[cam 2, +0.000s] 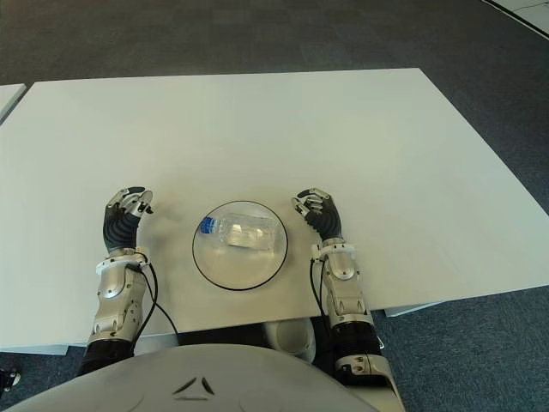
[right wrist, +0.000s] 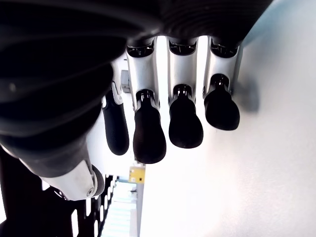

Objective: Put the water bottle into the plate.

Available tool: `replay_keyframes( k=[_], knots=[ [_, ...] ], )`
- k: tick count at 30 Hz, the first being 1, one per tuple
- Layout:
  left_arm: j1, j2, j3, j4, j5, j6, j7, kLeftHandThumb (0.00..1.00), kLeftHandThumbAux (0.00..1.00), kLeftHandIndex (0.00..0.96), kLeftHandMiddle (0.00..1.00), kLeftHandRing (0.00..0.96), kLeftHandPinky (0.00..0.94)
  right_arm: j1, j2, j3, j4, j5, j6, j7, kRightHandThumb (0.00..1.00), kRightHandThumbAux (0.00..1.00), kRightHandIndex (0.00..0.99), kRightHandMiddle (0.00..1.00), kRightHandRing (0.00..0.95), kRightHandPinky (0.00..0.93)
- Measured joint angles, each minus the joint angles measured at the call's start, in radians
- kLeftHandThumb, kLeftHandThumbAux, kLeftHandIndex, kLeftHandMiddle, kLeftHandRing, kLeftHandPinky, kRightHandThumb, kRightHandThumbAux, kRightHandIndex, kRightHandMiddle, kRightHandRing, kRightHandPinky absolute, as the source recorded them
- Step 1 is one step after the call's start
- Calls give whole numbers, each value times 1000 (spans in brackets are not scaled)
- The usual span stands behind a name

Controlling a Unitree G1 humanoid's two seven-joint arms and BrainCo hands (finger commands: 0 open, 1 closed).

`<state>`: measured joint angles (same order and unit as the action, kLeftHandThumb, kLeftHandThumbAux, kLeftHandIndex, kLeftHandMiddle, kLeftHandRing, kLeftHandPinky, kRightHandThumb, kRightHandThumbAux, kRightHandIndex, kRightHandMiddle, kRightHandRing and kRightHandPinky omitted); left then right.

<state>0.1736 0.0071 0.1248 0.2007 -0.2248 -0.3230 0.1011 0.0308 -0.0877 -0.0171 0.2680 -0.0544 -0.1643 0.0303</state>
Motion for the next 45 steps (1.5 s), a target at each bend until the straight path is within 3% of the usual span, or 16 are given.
replay_keyframes(
  k=[23,45],
  knots=[
    [12,65,21,-23,50,158,-76,708,716,437,765,754,741,-1,1,0,2,0,2,-5,703,731,437,749,740,739],
    [-20,84,10,31,137,167,-86,707,719,436,763,749,746,0,8,1,-4,0,10,-6,702,730,437,749,741,741]
  ],
)
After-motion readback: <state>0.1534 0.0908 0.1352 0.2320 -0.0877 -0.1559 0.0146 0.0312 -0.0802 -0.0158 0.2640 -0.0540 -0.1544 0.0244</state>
